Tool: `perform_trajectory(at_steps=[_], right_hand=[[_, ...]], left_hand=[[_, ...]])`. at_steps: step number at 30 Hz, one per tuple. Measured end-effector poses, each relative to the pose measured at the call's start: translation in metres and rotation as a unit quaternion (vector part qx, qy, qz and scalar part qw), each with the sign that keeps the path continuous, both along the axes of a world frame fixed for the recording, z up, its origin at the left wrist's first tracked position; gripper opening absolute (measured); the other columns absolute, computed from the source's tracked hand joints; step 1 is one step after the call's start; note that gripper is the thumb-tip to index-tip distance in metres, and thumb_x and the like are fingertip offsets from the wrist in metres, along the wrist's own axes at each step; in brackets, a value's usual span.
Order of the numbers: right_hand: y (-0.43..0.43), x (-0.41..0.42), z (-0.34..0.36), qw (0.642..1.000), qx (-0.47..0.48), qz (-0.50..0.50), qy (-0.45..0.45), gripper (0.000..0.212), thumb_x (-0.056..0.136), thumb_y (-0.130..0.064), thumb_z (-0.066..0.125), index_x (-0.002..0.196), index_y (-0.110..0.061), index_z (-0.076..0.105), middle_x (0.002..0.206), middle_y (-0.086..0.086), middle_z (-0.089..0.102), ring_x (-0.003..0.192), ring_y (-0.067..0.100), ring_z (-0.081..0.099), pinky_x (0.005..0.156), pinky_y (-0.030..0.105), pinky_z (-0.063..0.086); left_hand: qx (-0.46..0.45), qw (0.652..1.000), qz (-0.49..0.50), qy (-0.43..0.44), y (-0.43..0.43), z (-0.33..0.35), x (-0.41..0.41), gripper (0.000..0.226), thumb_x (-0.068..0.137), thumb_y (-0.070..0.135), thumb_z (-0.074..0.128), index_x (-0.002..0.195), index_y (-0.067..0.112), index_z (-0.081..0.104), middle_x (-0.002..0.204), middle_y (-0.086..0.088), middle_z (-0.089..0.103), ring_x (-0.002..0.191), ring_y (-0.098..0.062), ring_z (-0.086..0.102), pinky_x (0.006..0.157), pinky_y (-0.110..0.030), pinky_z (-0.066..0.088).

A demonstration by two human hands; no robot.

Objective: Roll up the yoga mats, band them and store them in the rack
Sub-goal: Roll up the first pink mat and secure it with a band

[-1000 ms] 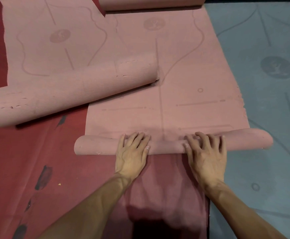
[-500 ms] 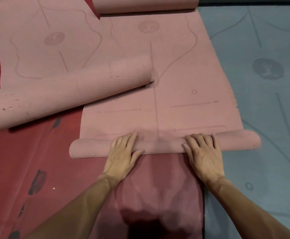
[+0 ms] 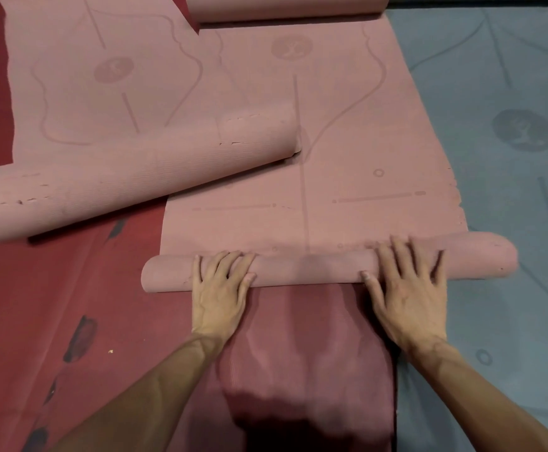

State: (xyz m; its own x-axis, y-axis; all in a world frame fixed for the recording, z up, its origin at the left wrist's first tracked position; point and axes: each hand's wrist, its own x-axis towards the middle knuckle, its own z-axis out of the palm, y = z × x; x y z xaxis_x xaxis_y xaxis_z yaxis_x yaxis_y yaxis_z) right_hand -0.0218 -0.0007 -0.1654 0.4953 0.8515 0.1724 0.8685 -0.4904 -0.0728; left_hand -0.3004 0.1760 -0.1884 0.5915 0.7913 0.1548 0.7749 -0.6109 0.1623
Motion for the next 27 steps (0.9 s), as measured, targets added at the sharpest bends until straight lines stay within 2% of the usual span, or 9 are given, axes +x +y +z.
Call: perform_trajectory(at_steps=[3, 7, 9, 11, 14, 18, 22, 24, 27], right_hand=[[-0.01, 0.012, 0.001, 0.999, -0.014, -0.033, 0.009, 0.064, 0.1, -0.055, 0.038, 0.146, -0.013, 0.055, 0.152, 0.011, 0.054, 0.146, 0.032, 0.042, 0.122, 0.065, 0.009], [-0.011, 0.024, -0.003, 0.999, -0.043, -0.025, 0.002, 0.066, 0.099, -0.062, 0.034, 0.136, -0.016, 0.063, 0.126, 0.01, 0.066, 0.12, 0.037, 0.054, 0.118, 0.064, 0.025], [-0.01, 0.03, 0.0, 0.999, -0.051, -0.009, -0.003, 0.066, 0.097, -0.066, 0.035, 0.13, -0.017, 0.066, 0.118, 0.011, 0.066, 0.11, 0.038, 0.056, 0.109, 0.058, 0.035], [-0.011, 0.038, 0.003, 0.998, -0.054, 0.017, -0.005, 0.067, 0.096, -0.069, 0.037, 0.125, -0.017, 0.067, 0.117, 0.009, 0.067, 0.11, 0.036, 0.058, 0.099, 0.053, 0.041], [-0.012, 0.046, 0.005, 0.997, -0.067, 0.04, -0.013, 0.068, 0.094, -0.073, 0.038, 0.122, -0.018, 0.067, 0.115, 0.007, 0.069, 0.105, 0.034, 0.061, 0.092, 0.049, 0.041], [-0.016, 0.046, 0.005, 0.997, -0.054, 0.053, -0.029, 0.067, 0.095, -0.074, 0.038, 0.106, -0.015, 0.069, 0.089, 0.008, 0.067, 0.084, 0.036, 0.06, 0.084, 0.049, 0.041], [-0.019, 0.047, 0.005, 0.998, -0.031, 0.06, -0.02, 0.066, 0.094, -0.074, 0.038, 0.091, -0.014, 0.065, 0.076, 0.007, 0.064, 0.074, 0.036, 0.061, 0.072, 0.046, 0.042], [-0.015, 0.051, 0.005, 0.997, -0.041, 0.065, -0.014, 0.068, 0.094, -0.075, 0.035, 0.089, -0.014, 0.066, 0.073, 0.006, 0.064, 0.072, 0.035, 0.062, 0.068, 0.045, 0.043], [-0.01, 0.056, 0.004, 0.996, -0.061, 0.07, -0.002, 0.072, 0.094, -0.076, 0.029, 0.092, -0.015, 0.067, 0.081, 0.005, 0.063, 0.079, 0.034, 0.06, 0.07, 0.045, 0.046]], left_hand=[[-0.006, 1.0, 0.002, -0.01, 0.005, 0.001, 0.004, 0.046, 0.107, 0.043, 0.034, 0.143, 0.032, 0.059, 0.131, 0.007, 0.063, 0.127, -0.021, 0.055, 0.124, -0.057, 0.017], [0.004, 1.0, -0.007, -0.011, 0.003, 0.001, 0.002, 0.045, 0.107, 0.041, 0.034, 0.144, 0.031, 0.059, 0.129, 0.005, 0.063, 0.124, -0.021, 0.055, 0.123, -0.059, 0.019], [0.012, 1.0, -0.008, -0.011, 0.003, 0.002, 0.002, 0.045, 0.106, 0.04, 0.035, 0.143, 0.03, 0.059, 0.124, 0.004, 0.062, 0.121, -0.022, 0.055, 0.122, -0.06, 0.021], [0.022, 1.0, -0.01, -0.011, 0.003, 0.003, 0.003, 0.044, 0.106, 0.04, 0.035, 0.142, 0.03, 0.059, 0.121, 0.002, 0.061, 0.117, -0.023, 0.055, 0.12, -0.062, 0.024], [0.031, 0.999, -0.018, -0.006, 0.001, 0.002, 0.002, 0.044, 0.105, 0.039, 0.036, 0.142, 0.03, 0.058, 0.119, 0.0, 0.06, 0.116, -0.023, 0.051, 0.118, -0.061, 0.027], [0.028, 0.999, -0.018, 0.003, -0.001, 0.002, -0.001, 0.045, 0.105, 0.04, 0.035, 0.144, 0.032, 0.056, 0.12, 0.001, 0.059, 0.115, -0.022, 0.05, 0.118, -0.06, 0.026], [0.025, 0.999, -0.029, 0.024, 0.001, 0.006, -0.005, 0.048, 0.103, 0.047, 0.038, 0.143, 0.029, 0.058, 0.118, -0.001, 0.061, 0.114, -0.024, 0.053, 0.115, -0.056, 0.03], [0.018, 0.998, -0.029, 0.049, 0.008, 0.008, -0.007, 0.054, 0.102, 0.054, 0.035, 0.139, 0.024, 0.059, 0.115, -0.003, 0.065, 0.109, -0.028, 0.059, 0.107, -0.053, 0.038], [0.016, 0.995, -0.013, 0.096, 0.019, 0.013, -0.01, 0.063, 0.099, 0.067, 0.032, 0.133, 0.023, 0.061, 0.106, -0.005, 0.065, 0.102, -0.032, 0.061, 0.103, -0.055, 0.036]])
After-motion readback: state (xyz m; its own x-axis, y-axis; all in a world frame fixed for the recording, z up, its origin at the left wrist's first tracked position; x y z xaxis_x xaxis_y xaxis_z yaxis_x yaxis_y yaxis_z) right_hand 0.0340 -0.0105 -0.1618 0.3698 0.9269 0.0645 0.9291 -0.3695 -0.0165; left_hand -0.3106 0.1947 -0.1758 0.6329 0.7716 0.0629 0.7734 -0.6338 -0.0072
